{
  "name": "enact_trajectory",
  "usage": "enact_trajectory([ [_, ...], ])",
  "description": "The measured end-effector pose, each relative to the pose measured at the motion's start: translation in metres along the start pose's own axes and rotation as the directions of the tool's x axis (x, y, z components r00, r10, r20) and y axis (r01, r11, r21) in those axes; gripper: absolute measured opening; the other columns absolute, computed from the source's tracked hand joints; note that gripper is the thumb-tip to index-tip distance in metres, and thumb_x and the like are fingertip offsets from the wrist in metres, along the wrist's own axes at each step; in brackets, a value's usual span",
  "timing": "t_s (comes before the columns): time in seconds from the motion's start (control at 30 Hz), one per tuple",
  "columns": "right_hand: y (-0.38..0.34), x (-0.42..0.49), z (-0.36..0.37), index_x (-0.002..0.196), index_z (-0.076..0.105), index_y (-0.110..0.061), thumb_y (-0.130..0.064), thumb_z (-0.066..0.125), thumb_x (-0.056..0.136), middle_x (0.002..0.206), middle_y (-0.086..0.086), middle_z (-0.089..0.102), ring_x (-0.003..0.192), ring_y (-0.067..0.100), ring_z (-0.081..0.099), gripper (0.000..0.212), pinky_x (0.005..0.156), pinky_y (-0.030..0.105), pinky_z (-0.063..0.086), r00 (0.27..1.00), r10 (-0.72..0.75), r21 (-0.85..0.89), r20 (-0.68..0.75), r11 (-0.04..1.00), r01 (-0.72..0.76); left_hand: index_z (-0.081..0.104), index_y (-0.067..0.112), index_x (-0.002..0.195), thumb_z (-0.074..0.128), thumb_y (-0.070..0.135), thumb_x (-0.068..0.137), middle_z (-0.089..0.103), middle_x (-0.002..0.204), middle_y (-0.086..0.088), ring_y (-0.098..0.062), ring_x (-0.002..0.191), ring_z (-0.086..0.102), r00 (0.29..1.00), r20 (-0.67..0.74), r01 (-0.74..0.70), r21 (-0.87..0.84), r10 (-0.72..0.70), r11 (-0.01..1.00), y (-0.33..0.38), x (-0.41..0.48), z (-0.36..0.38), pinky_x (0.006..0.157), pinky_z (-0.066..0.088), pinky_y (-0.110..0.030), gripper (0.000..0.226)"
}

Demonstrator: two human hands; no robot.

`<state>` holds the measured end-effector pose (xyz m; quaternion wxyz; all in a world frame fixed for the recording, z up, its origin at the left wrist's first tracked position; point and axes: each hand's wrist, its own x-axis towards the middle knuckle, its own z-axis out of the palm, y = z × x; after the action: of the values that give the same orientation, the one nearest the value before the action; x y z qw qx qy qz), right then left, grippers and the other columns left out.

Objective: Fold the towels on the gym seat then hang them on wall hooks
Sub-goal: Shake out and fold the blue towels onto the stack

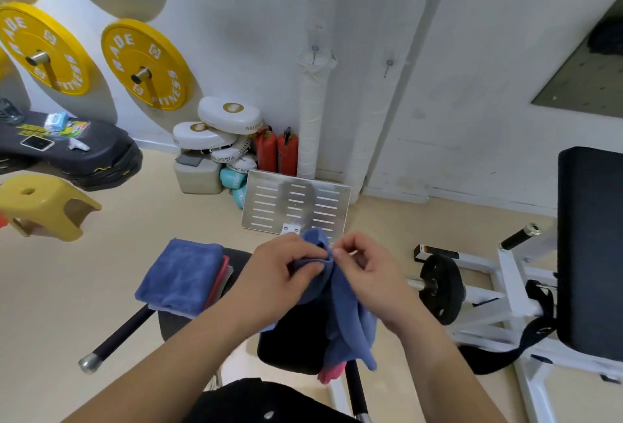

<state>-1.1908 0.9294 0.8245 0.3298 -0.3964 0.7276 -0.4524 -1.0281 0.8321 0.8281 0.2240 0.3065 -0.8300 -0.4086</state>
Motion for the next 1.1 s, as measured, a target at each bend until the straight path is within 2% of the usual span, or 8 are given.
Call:
enact_trajectory([
  [0.13, -0.007, -0.009, -0.008, 0.088, 0.067, -0.022, -0.012, 0.060, 0.100, 0.086, 0.009, 0.071, 0.080, 0.012, 0.062, 0.018, 0.077, 0.032, 0.052, 0.995, -0.042, 0.091, 0.088, 0.995, 0.034, 0.057, 0.040, 0.136, 0.072, 0.015, 0.088, 0.064, 0.087, 0.018, 0.002, 0.082, 0.061, 1.000, -0.019, 0.002, 0.011, -0.002, 1.000, 0.006, 0.007, 0.004, 0.076, 0.047, -0.014, 0.056],
  [0.3, -0.002, -0.010, -0.016, 0.088, 0.070, -0.021, -0.012, 0.067, 0.095, 0.084, 0.000, 0.073, 0.077, 0.013, 0.063, 0.012, 0.074, 0.028, 0.054, 0.997, -0.020, 0.043, 0.075, 0.999, 0.017, 0.072, 0.026, 0.098, 0.065, 0.016, 0.093, 0.057, 0.087, 0.018, -0.001, 0.087, 0.056, 0.993, 0.030, -0.119, 0.157, 0.116, 0.980, 0.003, 0.009, 0.008, 0.076, 0.042, -0.018, 0.014],
  [0.57, 0.024, -0.020, -0.035, 0.082, 0.064, -0.026, -0.007, 0.062, 0.079, 0.078, -0.001, 0.069, 0.076, 0.022, 0.065, 0.019, 0.073, 0.040, 0.057, 0.993, 0.112, -0.224, -0.021, 0.968, -0.114, 0.071, 0.025, 0.092, 0.066, 0.010, 0.094, 0.061, 0.087, 0.014, -0.003, 0.086, 0.059, 0.983, -0.181, 0.020, 0.108, -0.001, 0.994, -0.003, 0.016, -0.021, 0.077, 0.040, -0.009, 0.016],
  [0.67, 0.027, -0.018, -0.037, 0.078, 0.061, -0.024, -0.012, 0.061, 0.076, 0.073, 0.004, 0.066, 0.064, 0.020, 0.060, 0.012, 0.069, 0.048, 0.059, 0.974, 0.219, -0.275, 0.059, 0.942, -0.195, 0.070, 0.019, 0.093, 0.065, 0.010, 0.095, 0.065, 0.091, 0.006, -0.010, 0.088, 0.059, 0.961, -0.273, 0.069, 0.116, -0.035, 0.991, -0.007, 0.020, -0.029, 0.082, 0.046, -0.021, 0.011],
  [0.73, 0.035, -0.020, -0.039, 0.082, 0.062, -0.027, -0.012, 0.060, 0.076, 0.075, 0.000, 0.067, 0.068, 0.015, 0.061, 0.016, 0.072, 0.046, 0.056, 0.975, 0.218, -0.326, 0.040, 0.925, -0.194, 0.070, 0.016, 0.095, 0.063, 0.010, 0.096, 0.066, 0.093, 0.002, -0.016, 0.091, 0.059, 0.937, -0.344, 0.118, 0.124, -0.069, 0.985, -0.012, 0.022, -0.036, 0.081, 0.045, -0.030, 0.009],
  [0.83, 0.040, -0.024, -0.044, 0.090, 0.056, -0.030, -0.006, 0.062, 0.081, 0.081, -0.004, 0.067, 0.073, 0.016, 0.065, 0.027, 0.067, 0.036, 0.055, 0.973, 0.195, -0.308, -0.123, 0.925, -0.224, 0.069, 0.018, 0.096, 0.062, 0.012, 0.097, 0.065, 0.095, 0.001, -0.017, 0.092, 0.058, 0.914, -0.390, 0.187, 0.169, -0.109, 0.968, -0.023, 0.022, -0.052, 0.081, 0.038, -0.026, 0.010],
  [0.93, 0.040, -0.025, -0.043, 0.090, 0.058, -0.023, 0.001, 0.063, 0.084, 0.079, -0.003, 0.065, 0.069, 0.010, 0.063, 0.025, 0.065, 0.027, 0.051, 0.955, 0.163, -0.155, -0.248, 0.967, -0.205, 0.068, 0.022, 0.095, 0.061, 0.013, 0.097, 0.061, 0.097, 0.001, -0.012, 0.090, 0.054, 0.927, -0.351, 0.204, 0.179, -0.131, 0.962, -0.031, 0.016, -0.056, 0.082, 0.039, -0.026, 0.011],
  [1.1, 0.029, -0.022, -0.033, 0.085, 0.073, -0.021, -0.007, 0.064, 0.088, 0.079, -0.004, 0.073, 0.078, 0.012, 0.069, 0.017, 0.072, 0.030, 0.057, 0.969, 0.177, -0.012, -0.170, 0.983, -0.182, 0.067, 0.027, 0.092, 0.068, 0.019, 0.092, 0.057, 0.116, 0.010, -0.011, 0.119, 0.052, 0.992, -0.113, -0.029, 0.217, 0.055, 0.976, -0.024, 0.004, -0.029, 0.100, 0.042, -0.029, 0.008],
])
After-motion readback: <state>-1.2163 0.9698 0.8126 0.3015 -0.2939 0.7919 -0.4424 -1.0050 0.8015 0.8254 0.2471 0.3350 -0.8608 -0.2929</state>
